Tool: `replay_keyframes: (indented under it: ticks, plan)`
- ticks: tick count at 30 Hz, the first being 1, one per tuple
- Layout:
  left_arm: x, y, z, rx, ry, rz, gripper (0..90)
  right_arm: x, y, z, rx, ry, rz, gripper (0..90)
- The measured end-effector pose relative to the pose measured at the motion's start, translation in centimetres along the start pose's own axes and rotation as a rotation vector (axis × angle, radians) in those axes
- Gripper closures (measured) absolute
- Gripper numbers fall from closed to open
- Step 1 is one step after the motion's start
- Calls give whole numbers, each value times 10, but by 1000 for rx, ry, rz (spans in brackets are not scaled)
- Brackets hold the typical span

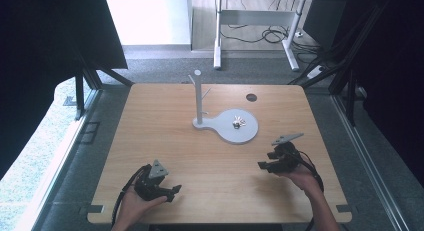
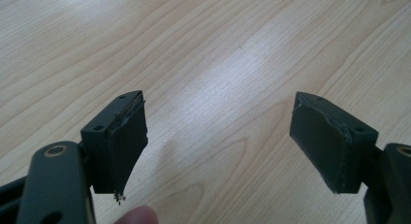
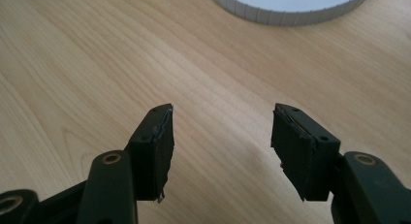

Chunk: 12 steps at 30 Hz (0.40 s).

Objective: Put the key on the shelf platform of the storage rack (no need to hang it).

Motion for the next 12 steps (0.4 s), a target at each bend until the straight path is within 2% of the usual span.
replay_keyframes:
  ticks: [5, 6, 8, 12]
  plan:
    - [1, -1, 1, 11, -2, 8, 216, -21, -2, -5, 15, -4, 43, 451]
    - [1, -1, 2, 13, -1, 11, 217, -23, -4, -5, 16, -2, 35, 448]
    - [1, 0, 2, 15, -2, 14, 217, -26, -5, -5, -7, 16, -2, 444]
    - [1, -1, 3, 17, -5, 13, 217, -28, 0, -1, -27, 4, 34, 440]
Point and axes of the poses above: each handheld gripper's, and its own axes: y roughly backward along the jaws, x roughly out of its top, z roughly to its right, the point moved 1 cm from there along -y, roughly forward along the jaws, and after that the axes turned 3 degrees about x, right-handed, at the moved point
